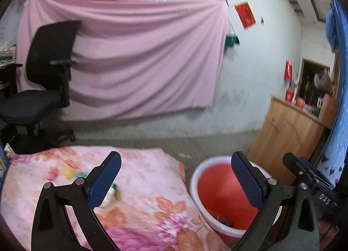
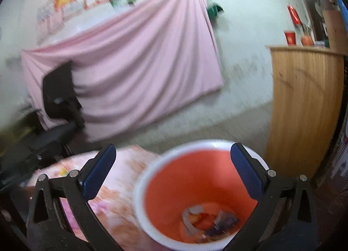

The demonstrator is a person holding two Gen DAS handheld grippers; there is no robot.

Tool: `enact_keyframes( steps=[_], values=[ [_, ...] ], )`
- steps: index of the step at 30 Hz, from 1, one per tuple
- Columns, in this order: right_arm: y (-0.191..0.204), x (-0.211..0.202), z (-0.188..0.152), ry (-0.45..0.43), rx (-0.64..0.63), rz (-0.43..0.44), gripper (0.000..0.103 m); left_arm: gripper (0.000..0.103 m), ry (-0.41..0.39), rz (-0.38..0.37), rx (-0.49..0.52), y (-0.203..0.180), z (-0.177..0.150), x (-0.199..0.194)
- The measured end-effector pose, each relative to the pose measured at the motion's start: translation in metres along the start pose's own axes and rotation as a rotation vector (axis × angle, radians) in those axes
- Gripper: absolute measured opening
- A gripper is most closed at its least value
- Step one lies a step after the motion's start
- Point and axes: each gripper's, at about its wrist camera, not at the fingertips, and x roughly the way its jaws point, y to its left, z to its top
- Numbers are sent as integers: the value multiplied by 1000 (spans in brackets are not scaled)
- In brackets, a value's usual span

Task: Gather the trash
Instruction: 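Move both tools back over the cloth toward the white case and battery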

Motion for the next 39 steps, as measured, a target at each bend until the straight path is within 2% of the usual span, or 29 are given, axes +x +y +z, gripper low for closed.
enact_keyframes(
  steps=[4, 9, 13, 18, 22, 30, 36, 39],
  values=[
    [30, -19, 6, -125, -27, 59, 103, 102, -92, 56, 2, 23, 8, -36],
    [67, -34, 9, -242, -43, 134, 103, 102, -183, 160, 20, 51, 9, -82],
    [97, -43, 8, -314, -77, 185, 103, 102, -249, 242, 32, 69, 6, -113],
    [127, -48, 1, -360, -118, 221, 103, 102, -283, 298, 44, 92, -6, -141],
    [143, -45, -5, -358, -176, 236, 103, 102, -278, 320, 67, 107, -20, -144],
    [167, -13, -24, -230, -260, 229, 103, 102, -209, 344, 39, 137, -35, -121],
    [170, 11, -32, -156, -292, 208, 103, 102, -179, 332, 54, 153, -35, -94],
    [172, 28, -33, -111, -303, 200, 103, 102, -131, 336, 73, 159, -32, -74]
  ],
)
